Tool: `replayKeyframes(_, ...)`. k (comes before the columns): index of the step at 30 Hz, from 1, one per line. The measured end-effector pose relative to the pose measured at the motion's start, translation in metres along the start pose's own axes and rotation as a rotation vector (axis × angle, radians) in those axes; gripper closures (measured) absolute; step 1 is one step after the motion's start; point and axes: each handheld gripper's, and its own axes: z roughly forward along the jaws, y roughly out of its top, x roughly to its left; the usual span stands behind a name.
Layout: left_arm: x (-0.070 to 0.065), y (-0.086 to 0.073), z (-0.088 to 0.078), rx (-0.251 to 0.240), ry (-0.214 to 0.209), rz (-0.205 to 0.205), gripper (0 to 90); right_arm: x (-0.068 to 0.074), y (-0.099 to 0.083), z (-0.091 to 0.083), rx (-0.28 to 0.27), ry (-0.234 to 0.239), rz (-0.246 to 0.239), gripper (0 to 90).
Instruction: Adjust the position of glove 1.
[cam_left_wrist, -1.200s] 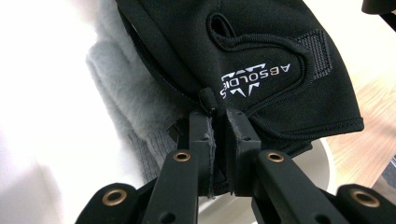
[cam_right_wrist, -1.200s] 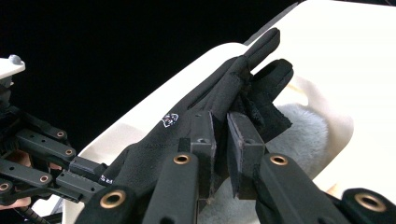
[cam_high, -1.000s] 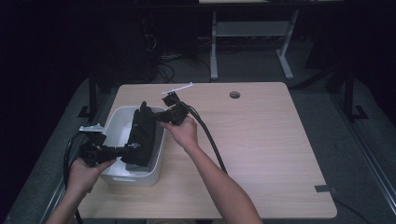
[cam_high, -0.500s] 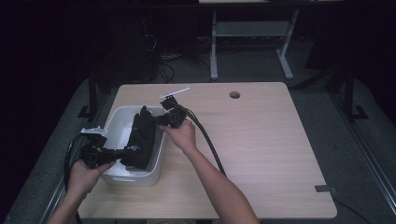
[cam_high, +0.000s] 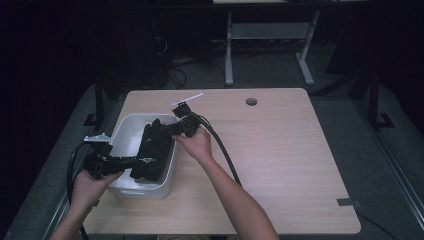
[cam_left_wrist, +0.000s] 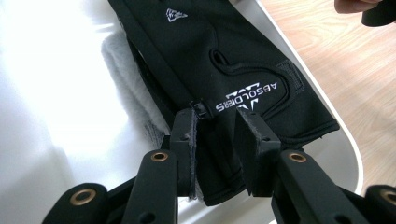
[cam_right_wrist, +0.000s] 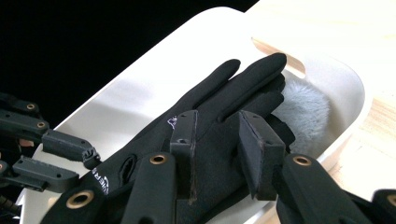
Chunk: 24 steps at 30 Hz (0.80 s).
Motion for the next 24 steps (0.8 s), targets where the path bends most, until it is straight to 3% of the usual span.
replayKeyframes(10, 0.0, 0.005, -0.004, -0.02, 0.012, 0.005, 65.7, 0.001, 0.002, -0.01, -0.005, -0.002, -0.013, 63.0)
replayKeyframes(24, -0.009, 0.013, -0.005, -0.054, 0.02, 0.005, 59.6, -0.001, 0.006, -0.036, -0.037, -0.01, -0.02, 53.9)
